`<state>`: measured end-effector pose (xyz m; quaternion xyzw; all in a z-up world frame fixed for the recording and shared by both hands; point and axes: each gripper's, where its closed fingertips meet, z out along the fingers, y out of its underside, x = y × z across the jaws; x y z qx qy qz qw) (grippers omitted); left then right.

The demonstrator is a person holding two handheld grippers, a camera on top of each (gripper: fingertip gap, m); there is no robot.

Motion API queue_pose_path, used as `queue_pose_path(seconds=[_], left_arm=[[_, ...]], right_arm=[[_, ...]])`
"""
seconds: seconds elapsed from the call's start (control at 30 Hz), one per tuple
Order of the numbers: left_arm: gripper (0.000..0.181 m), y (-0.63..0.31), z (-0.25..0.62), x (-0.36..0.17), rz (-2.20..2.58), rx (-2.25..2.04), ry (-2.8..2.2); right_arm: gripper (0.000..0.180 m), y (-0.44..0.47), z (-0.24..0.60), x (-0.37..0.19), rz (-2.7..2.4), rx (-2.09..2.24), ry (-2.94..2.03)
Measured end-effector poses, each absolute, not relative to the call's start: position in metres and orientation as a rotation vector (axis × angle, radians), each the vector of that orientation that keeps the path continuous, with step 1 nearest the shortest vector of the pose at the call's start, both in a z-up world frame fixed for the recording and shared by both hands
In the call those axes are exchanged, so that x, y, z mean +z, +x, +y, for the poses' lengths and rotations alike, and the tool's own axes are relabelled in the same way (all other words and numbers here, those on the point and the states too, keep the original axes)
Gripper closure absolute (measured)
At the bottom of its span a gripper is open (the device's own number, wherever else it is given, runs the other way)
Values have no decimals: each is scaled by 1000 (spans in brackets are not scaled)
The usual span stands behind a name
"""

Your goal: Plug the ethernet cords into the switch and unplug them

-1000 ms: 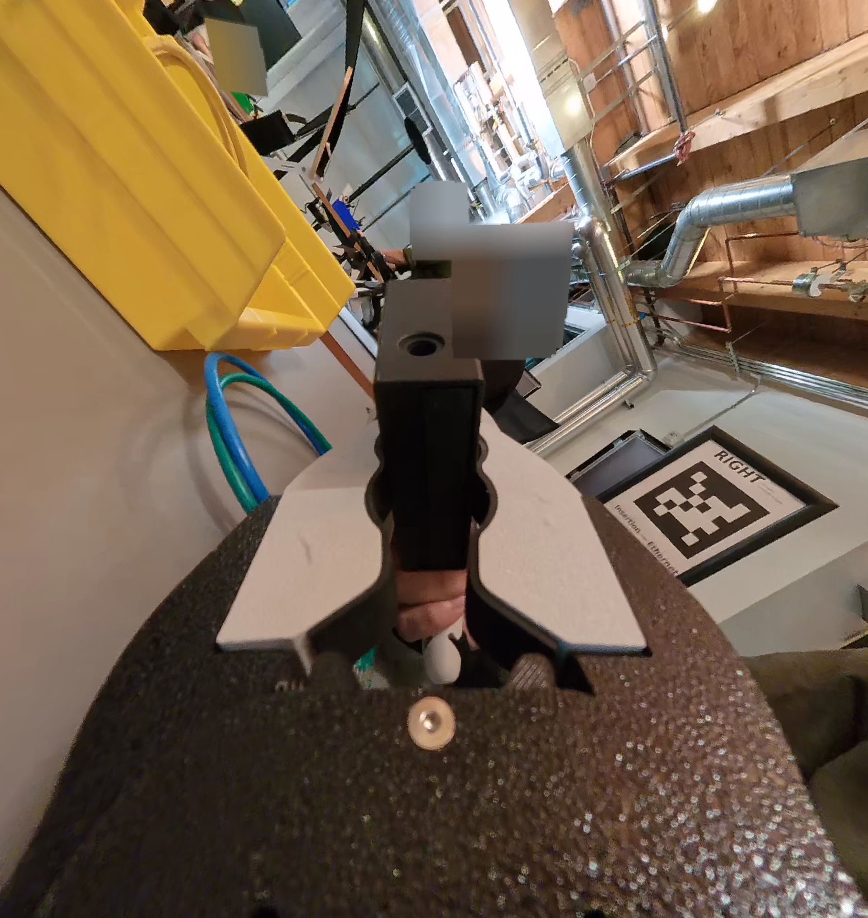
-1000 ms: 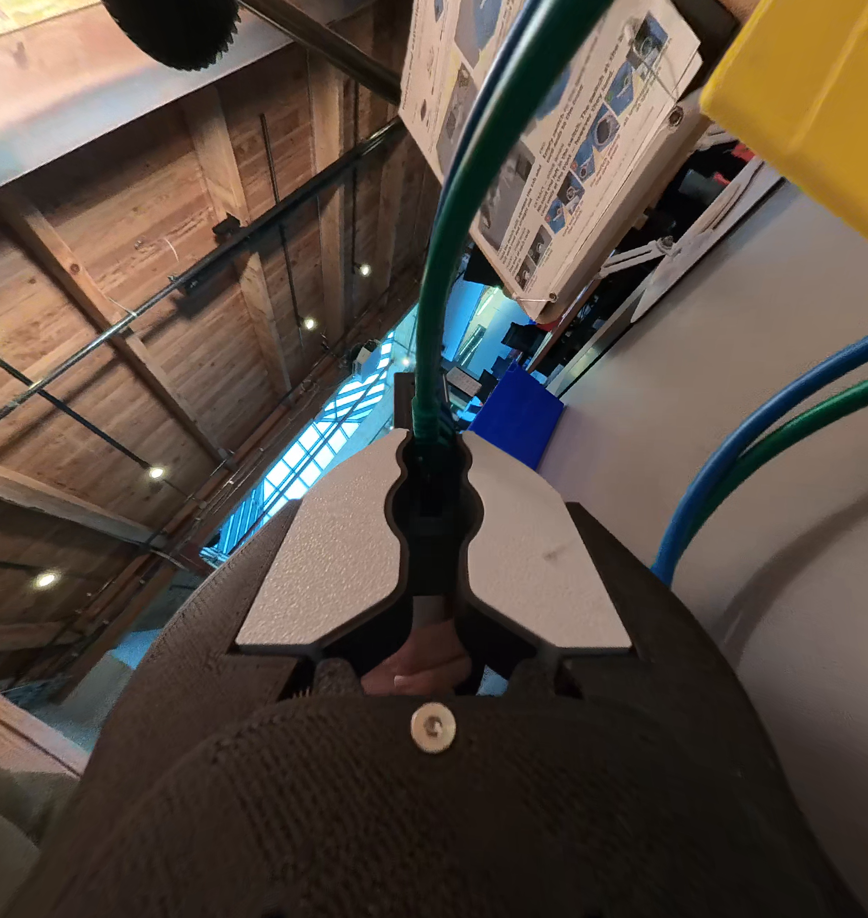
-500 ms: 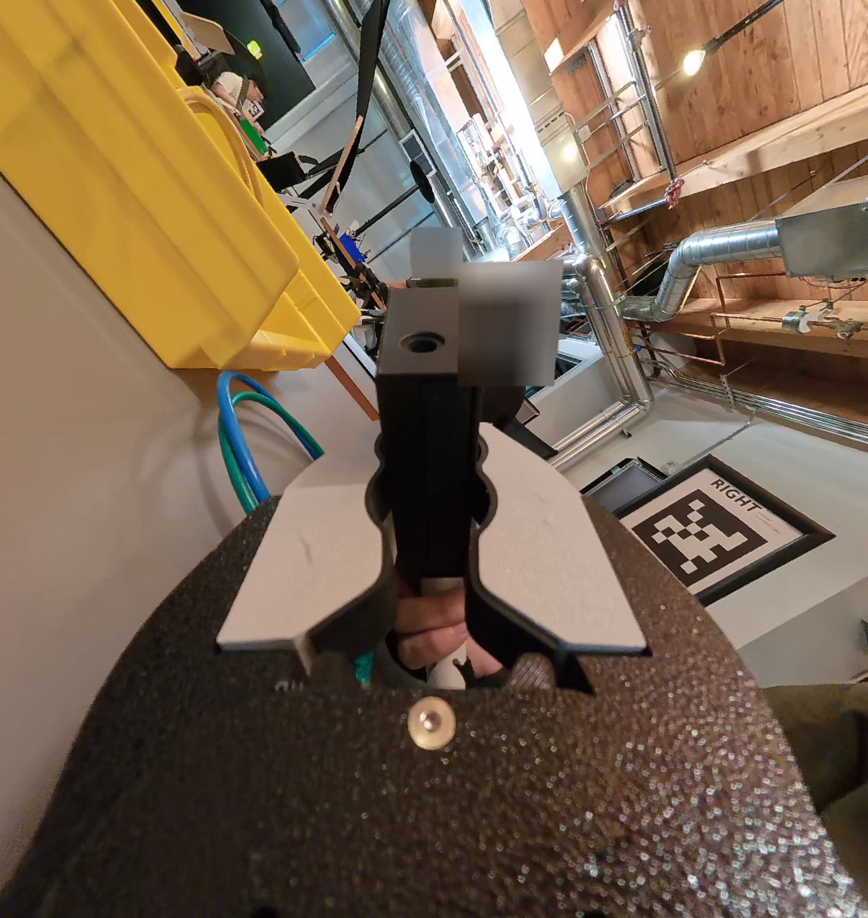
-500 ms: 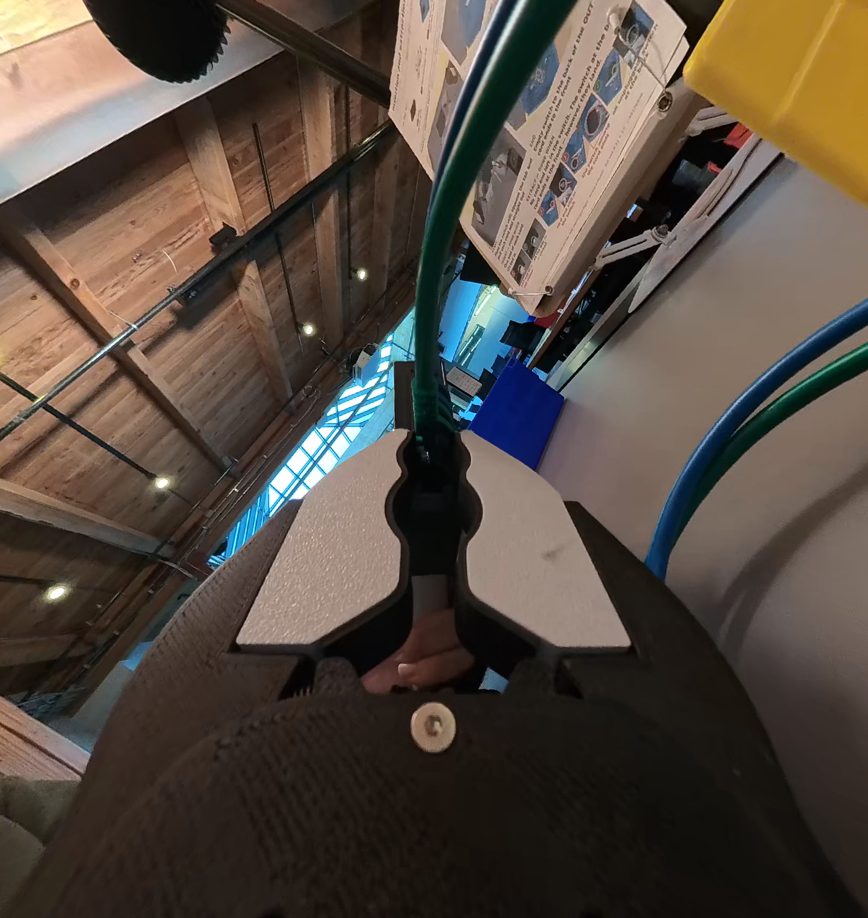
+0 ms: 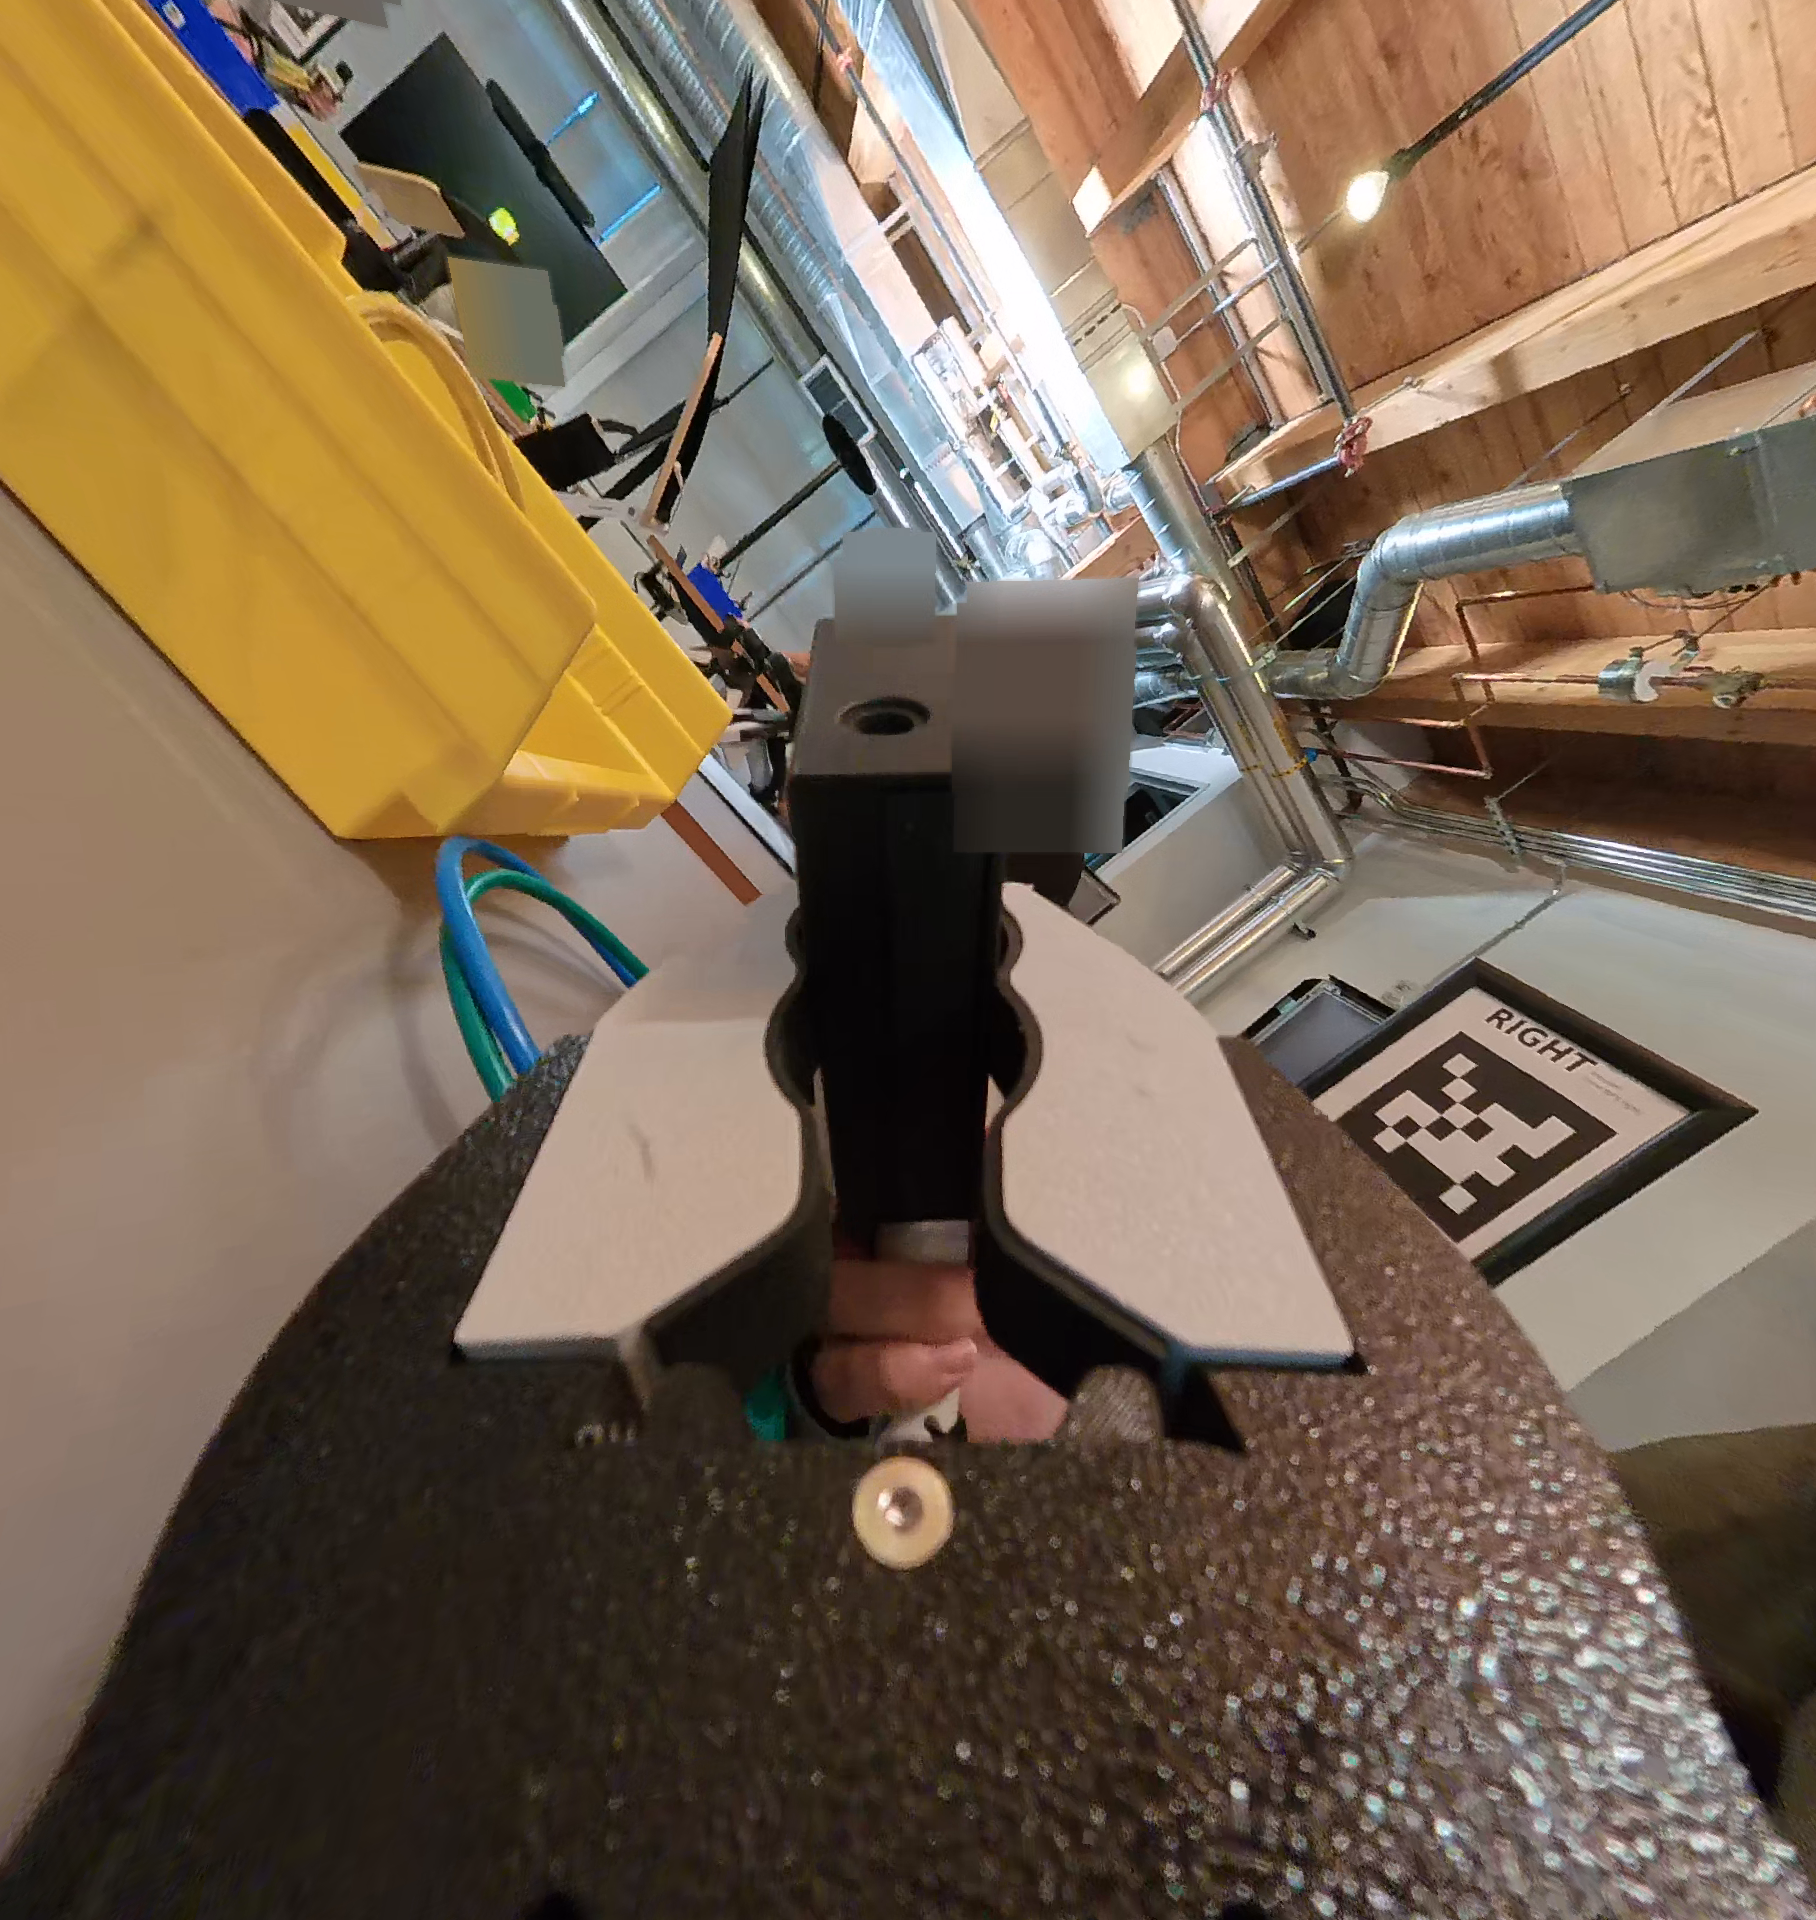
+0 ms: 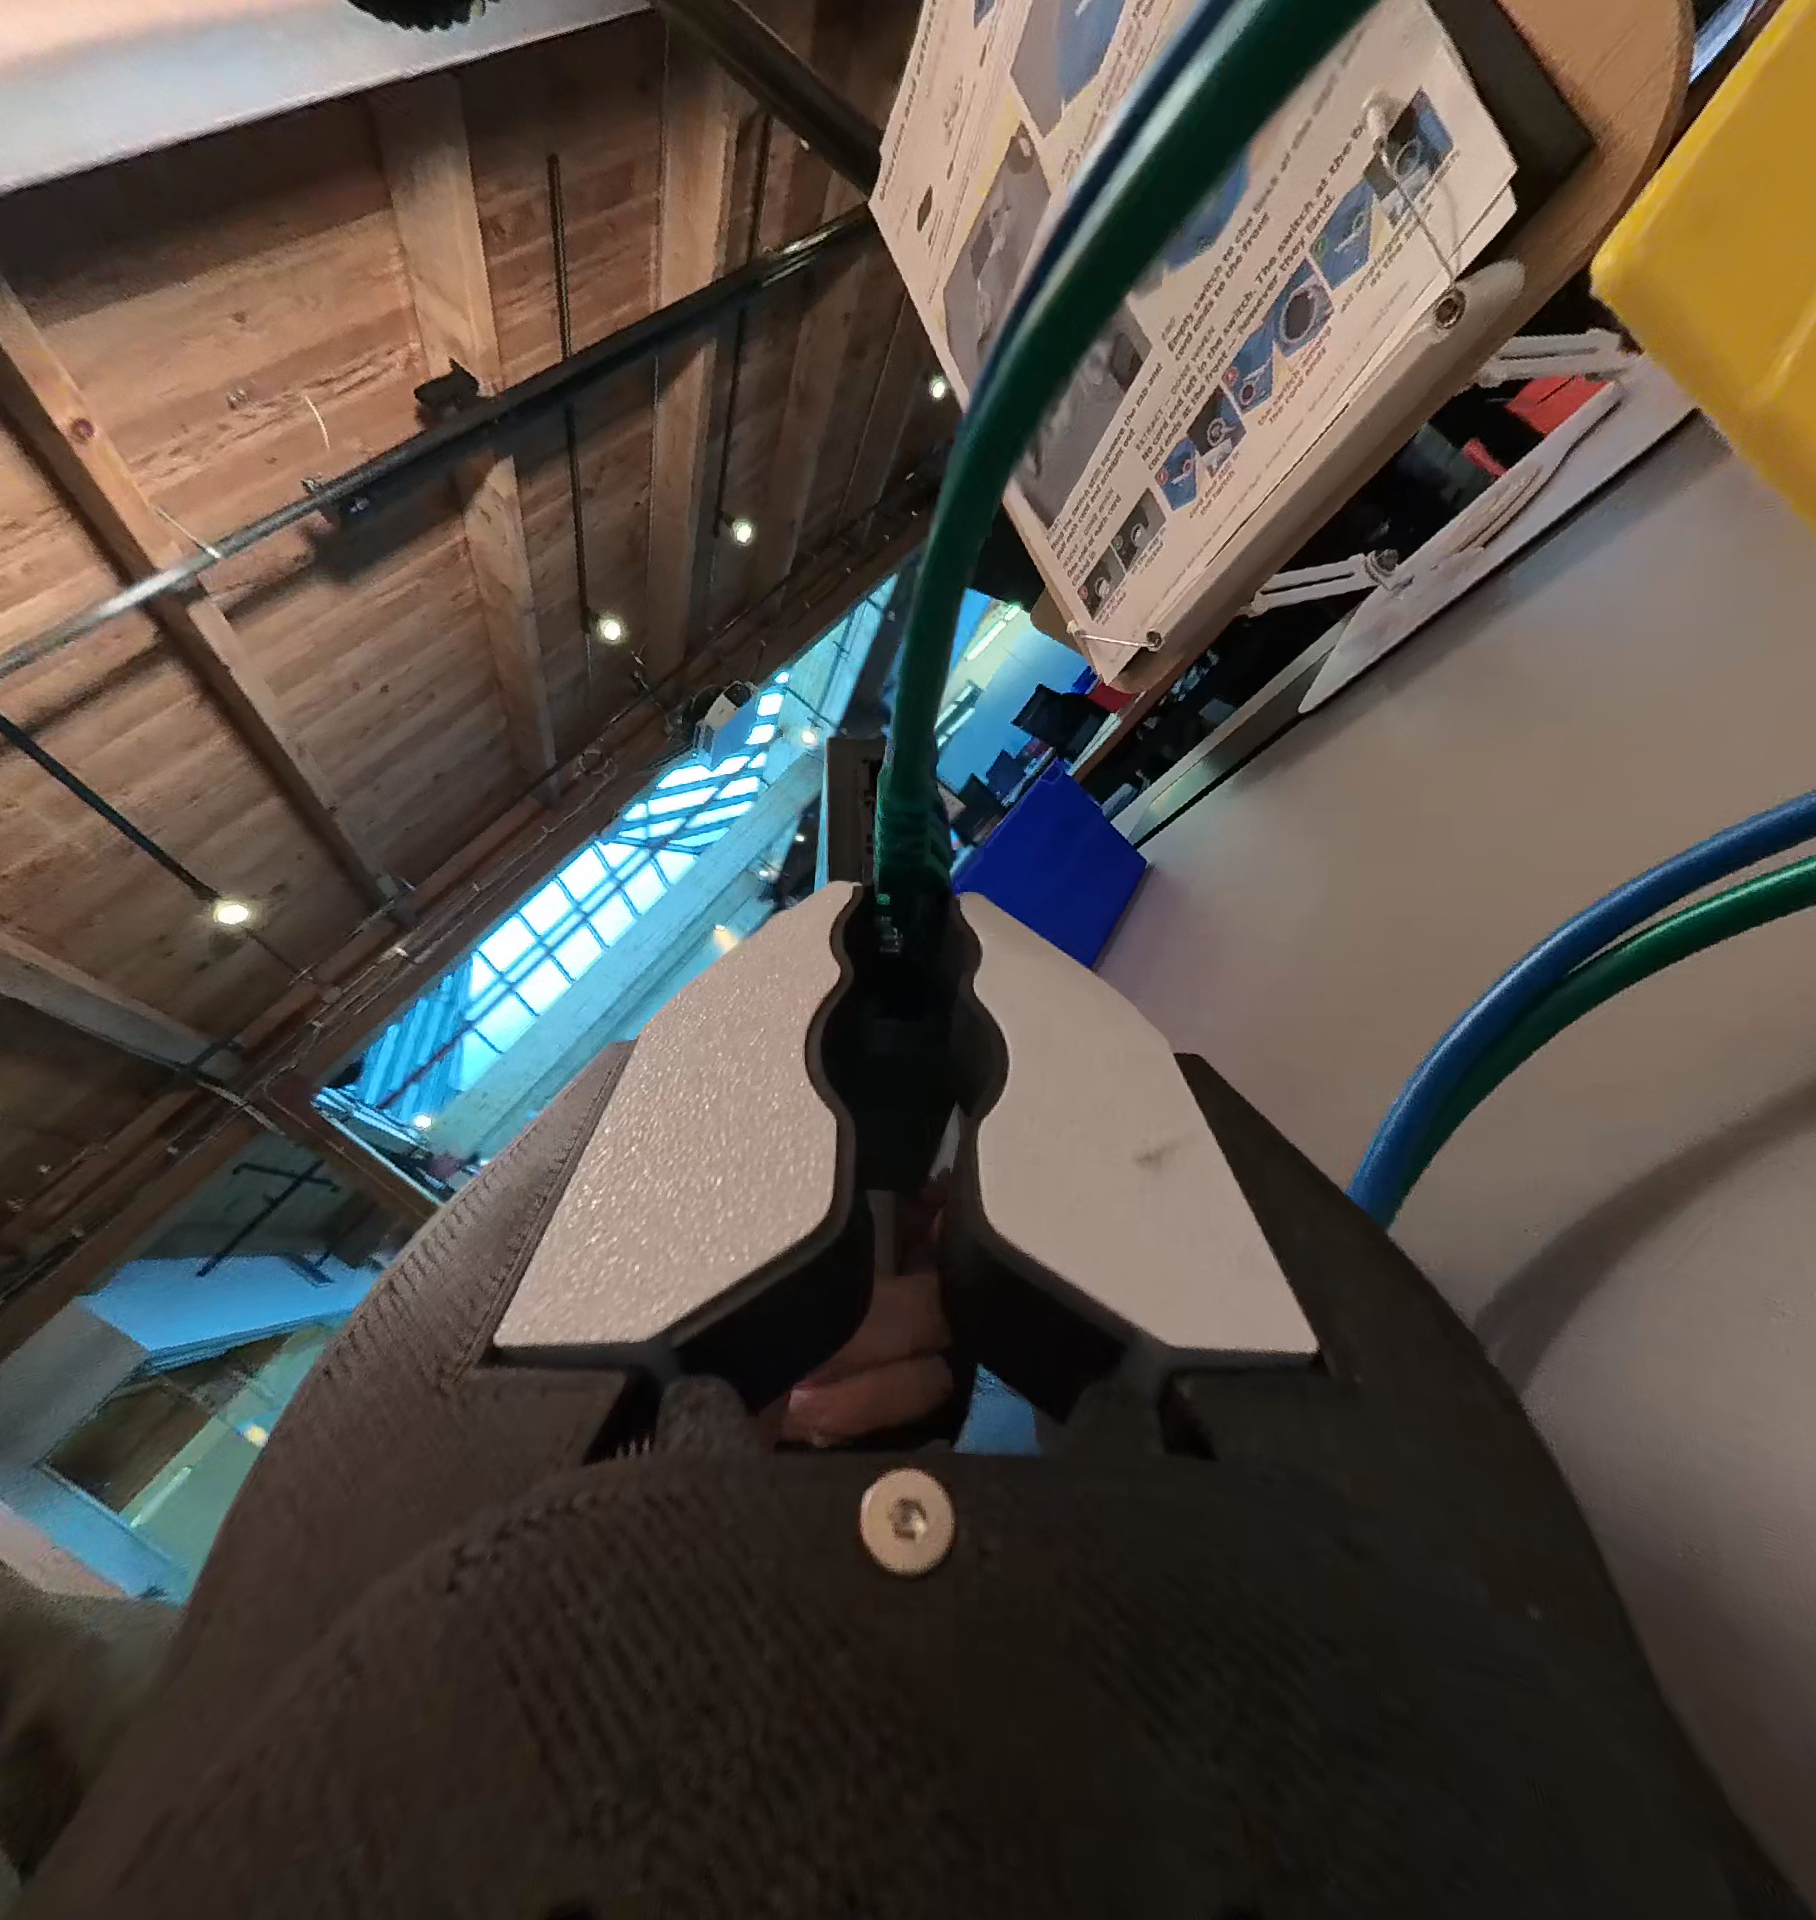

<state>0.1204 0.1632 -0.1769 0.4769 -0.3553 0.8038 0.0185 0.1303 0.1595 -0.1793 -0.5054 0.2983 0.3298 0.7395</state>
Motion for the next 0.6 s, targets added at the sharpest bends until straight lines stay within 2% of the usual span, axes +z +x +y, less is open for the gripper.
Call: queue_pose_path(seconds=[0.33, 0.6], left_arm=[[153, 123, 191, -180, -1019, 2535, 1606], [152, 105, 242, -142, -924, 2778, 1640]], right_arm=[[168, 148, 138, -157, 596, 566, -1172], [168, 131, 123, -61, 285, 592, -1357]])
